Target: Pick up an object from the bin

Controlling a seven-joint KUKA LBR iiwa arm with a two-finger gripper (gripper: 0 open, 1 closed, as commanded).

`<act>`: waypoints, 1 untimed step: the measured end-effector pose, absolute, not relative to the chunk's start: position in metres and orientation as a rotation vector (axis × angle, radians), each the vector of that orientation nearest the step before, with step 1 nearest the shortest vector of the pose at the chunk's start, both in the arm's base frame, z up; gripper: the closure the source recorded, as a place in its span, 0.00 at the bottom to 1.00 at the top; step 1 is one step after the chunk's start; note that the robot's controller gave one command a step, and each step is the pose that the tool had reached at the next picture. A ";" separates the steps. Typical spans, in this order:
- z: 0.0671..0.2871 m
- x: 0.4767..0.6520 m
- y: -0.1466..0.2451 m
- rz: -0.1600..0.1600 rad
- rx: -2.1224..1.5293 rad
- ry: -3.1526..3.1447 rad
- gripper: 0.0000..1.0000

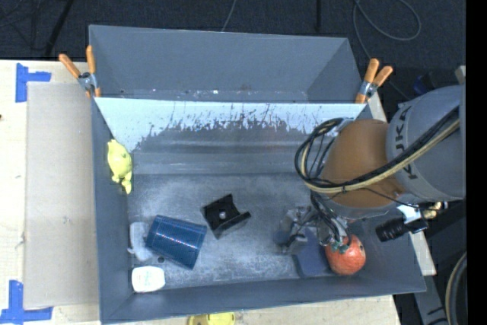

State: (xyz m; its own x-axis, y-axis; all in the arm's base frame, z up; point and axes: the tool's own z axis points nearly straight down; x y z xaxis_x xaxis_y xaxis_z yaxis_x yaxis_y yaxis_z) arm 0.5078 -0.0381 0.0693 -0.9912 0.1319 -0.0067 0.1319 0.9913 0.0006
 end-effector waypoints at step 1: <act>0.070 0.508 -0.038 0.000 0.198 3.129 1.00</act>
Offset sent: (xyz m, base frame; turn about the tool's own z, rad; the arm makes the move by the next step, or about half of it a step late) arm 0.0001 -0.0002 0.0915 0.0000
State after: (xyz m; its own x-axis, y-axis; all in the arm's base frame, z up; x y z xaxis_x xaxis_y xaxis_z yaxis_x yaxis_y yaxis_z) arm 0.5079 -0.0384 0.0699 -0.9920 0.1261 -0.0063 0.1261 0.9920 0.0003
